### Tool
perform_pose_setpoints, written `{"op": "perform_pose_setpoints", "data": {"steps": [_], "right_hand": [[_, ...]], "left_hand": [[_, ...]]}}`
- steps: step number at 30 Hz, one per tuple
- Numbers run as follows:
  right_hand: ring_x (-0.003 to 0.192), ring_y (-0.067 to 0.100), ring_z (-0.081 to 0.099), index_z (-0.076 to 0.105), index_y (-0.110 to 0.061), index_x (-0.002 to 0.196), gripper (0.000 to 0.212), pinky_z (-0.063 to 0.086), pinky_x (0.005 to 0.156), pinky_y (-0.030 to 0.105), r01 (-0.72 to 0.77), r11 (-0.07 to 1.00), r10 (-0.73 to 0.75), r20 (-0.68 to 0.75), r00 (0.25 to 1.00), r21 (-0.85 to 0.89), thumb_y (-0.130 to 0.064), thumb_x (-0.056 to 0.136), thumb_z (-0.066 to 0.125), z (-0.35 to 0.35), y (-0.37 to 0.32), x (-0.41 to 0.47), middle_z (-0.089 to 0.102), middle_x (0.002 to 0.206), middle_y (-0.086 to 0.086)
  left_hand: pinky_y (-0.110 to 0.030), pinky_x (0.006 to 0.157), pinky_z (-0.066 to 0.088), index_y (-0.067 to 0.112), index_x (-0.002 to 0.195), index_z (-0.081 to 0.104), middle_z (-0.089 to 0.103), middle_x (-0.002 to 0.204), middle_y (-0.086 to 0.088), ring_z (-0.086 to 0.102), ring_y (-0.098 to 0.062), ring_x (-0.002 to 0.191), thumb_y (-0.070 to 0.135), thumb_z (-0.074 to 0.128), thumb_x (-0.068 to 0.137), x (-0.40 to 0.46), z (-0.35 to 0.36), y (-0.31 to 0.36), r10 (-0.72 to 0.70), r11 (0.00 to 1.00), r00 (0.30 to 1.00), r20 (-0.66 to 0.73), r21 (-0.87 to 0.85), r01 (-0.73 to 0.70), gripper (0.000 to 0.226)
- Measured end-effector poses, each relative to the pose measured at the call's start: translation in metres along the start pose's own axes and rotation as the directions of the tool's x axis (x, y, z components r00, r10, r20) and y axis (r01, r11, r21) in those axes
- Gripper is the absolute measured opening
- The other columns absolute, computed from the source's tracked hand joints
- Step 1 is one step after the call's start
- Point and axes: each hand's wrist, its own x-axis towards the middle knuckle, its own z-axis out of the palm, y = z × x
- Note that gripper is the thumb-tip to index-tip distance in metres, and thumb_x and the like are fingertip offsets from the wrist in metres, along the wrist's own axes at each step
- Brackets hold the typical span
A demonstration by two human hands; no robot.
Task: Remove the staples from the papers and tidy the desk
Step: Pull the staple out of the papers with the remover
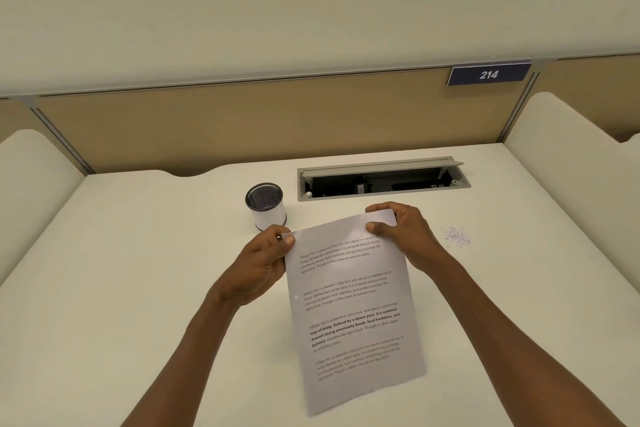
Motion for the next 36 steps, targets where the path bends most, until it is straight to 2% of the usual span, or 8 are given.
{"op": "perform_pose_setpoints", "data": {"steps": [3, 11, 17, 22, 25, 29, 34, 36], "right_hand": [[0.074, 0.018, 0.071, 0.069, -0.021, 0.104, 0.027, 0.059, 0.063, 0.028, 0.031, 0.999, -0.031, -0.028, 0.999, -0.027, -0.016, 0.079, 0.078, -0.003, -0.009, -0.007, 0.070, 0.096, 0.002], [0.081, 0.025, 0.071, 0.067, -0.023, 0.104, 0.028, 0.062, 0.070, 0.037, 0.087, 0.995, -0.090, -0.055, 0.994, -0.052, -0.017, 0.079, 0.078, -0.006, -0.028, -0.027, 0.068, 0.102, 0.003], [0.079, 0.024, 0.072, 0.068, -0.022, 0.103, 0.027, 0.061, 0.067, 0.035, 0.145, 0.989, -0.148, -0.075, 0.986, -0.040, -0.015, 0.079, 0.078, -0.005, -0.039, -0.044, 0.069, 0.102, 0.004], [0.080, 0.032, 0.073, 0.071, -0.019, 0.102, 0.027, 0.061, 0.070, 0.044, 0.215, 0.976, -0.212, -0.079, 0.974, 0.041, -0.010, 0.078, 0.079, -0.012, -0.054, -0.056, 0.074, 0.096, 0.008], [0.079, 0.031, 0.073, 0.070, -0.016, 0.103, 0.027, 0.061, 0.069, 0.042, 0.244, 0.968, -0.239, -0.097, 0.966, 0.048, -0.009, 0.078, 0.079, -0.016, -0.063, -0.063, 0.074, 0.095, 0.009], [0.075, 0.027, 0.072, 0.070, -0.013, 0.103, 0.027, 0.061, 0.066, 0.037, 0.267, 0.961, -0.260, -0.109, 0.960, 0.065, -0.008, 0.077, 0.078, -0.017, -0.070, -0.069, 0.074, 0.094, 0.009], [0.072, 0.021, 0.072, 0.069, -0.011, 0.103, 0.027, 0.060, 0.061, 0.030, 0.282, 0.956, -0.273, -0.107, 0.956, 0.076, -0.007, 0.078, 0.077, -0.018, -0.074, -0.075, 0.073, 0.093, 0.007], [0.072, 0.020, 0.072, 0.069, -0.011, 0.103, 0.027, 0.059, 0.061, 0.029, 0.293, 0.952, -0.282, -0.110, 0.953, 0.094, -0.006, 0.078, 0.077, -0.018, -0.076, -0.076, 0.073, 0.092, 0.005]], "left_hand": [[-0.032, 0.089, 0.057, 0.003, 0.100, 0.049, 0.063, 0.103, -0.020, 0.063, -0.028, 0.100, 0.018, 0.056, 0.093, -0.004, 0.007, 0.008, 0.002, 0.999, 1.000, 0.000, 0.041, -0.002, 0.018], [-0.029, 0.089, 0.056, 0.004, 0.095, 0.048, 0.066, 0.099, -0.016, 0.063, -0.023, 0.096, 0.008, 0.039, 0.105, -0.016, 0.013, 0.020, 0.032, 0.979, 0.999, -0.007, 0.203, -0.030, 0.014], [-0.030, 0.089, 0.052, 0.005, 0.098, 0.050, 0.063, 0.092, -0.009, 0.058, -0.021, 0.093, 0.008, 0.041, 0.106, -0.021, 0.018, 0.026, 0.108, 0.937, 0.994, -0.035, 0.337, -0.089, 0.012], [-0.032, 0.092, 0.055, -0.007, 0.119, 0.060, 0.071, 0.110, -0.015, 0.069, -0.020, 0.103, 0.014, 0.049, 0.104, -0.031, 0.023, 0.039, 0.144, 0.894, 0.990, -0.003, 0.429, -0.128, 0.028], [-0.036, 0.090, 0.058, -0.014, 0.104, 0.061, 0.074, 0.103, -0.015, 0.071, -0.026, 0.098, 0.016, 0.058, 0.099, -0.033, 0.029, 0.047, 0.213, 0.861, 0.974, -0.083, 0.486, -0.147, 0.030], [-0.038, 0.088, 0.060, -0.003, 0.087, 0.068, 0.076, 0.096, -0.013, 0.073, -0.026, 0.090, 0.016, 0.068, 0.094, -0.036, 0.036, 0.051, 0.286, 0.842, 0.944, -0.163, 0.514, -0.167, 0.020], [-0.037, 0.085, 0.060, -0.016, 0.094, 0.064, 0.076, 0.098, -0.016, 0.073, -0.023, 0.088, 0.015, 0.066, 0.095, -0.038, 0.039, 0.053, 0.262, 0.872, 0.950, -0.169, 0.463, -0.158, 0.031], [-0.031, 0.080, 0.058, -0.011, 0.092, 0.066, 0.075, 0.097, -0.013, 0.071, -0.021, 0.088, 0.014, 0.063, 0.095, -0.040, 0.042, 0.054, 0.237, 0.901, 0.959, -0.154, 0.405, -0.157, 0.026]]}}
